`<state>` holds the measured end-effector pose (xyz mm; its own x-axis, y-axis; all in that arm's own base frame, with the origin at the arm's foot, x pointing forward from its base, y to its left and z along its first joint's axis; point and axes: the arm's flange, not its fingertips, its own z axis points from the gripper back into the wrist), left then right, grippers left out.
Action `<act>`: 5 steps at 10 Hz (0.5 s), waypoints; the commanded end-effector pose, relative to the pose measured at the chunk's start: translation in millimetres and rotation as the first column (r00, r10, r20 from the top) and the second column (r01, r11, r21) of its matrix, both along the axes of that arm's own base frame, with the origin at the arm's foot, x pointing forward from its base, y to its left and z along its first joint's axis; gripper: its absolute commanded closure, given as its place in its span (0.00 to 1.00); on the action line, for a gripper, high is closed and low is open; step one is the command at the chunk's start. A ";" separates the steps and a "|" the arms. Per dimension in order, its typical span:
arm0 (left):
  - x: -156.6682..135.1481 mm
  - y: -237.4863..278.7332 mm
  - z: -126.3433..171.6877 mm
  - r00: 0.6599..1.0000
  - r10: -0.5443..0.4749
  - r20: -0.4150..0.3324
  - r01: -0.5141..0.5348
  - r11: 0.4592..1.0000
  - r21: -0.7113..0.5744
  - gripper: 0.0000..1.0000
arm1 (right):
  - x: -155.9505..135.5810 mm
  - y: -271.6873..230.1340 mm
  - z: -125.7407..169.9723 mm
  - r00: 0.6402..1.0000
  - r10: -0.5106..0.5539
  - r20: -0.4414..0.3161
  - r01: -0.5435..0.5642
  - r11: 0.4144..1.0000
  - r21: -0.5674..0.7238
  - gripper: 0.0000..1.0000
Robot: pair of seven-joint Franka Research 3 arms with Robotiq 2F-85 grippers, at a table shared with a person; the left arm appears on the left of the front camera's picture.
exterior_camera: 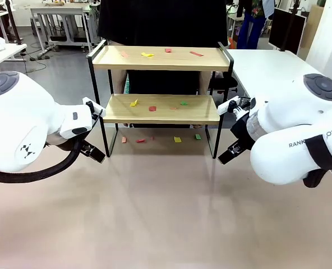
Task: Clean the shelf.
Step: Pick up the Duster handed by the human.
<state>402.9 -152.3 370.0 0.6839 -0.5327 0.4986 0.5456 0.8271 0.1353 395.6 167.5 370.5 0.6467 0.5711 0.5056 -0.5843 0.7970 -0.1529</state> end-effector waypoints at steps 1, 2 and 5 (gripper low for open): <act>0.1 0.2 0.1 1.000 0.000 0.000 0.000 1.000 0.000 0.00 | 0.0 -0.1 0.1 1.000 0.000 0.000 0.000 1.000 0.001 0.00; 0.1 0.2 0.1 1.000 0.000 0.000 0.000 1.000 0.000 0.00 | 0.0 -0.1 0.1 1.000 0.000 0.000 0.000 1.000 0.001 0.00; 6.7 7.1 27.6 0.999 -0.052 -0.013 0.051 0.997 -0.057 0.00 | 6.8 -2.9 30.9 0.999 0.005 0.054 -0.007 1.000 0.022 0.00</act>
<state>404.2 -154.2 376.3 0.6784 -0.5318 0.5069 0.5530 0.8239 0.1243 398.3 167.5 378.7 0.6391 0.5658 0.5210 -0.5798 0.7995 -0.1570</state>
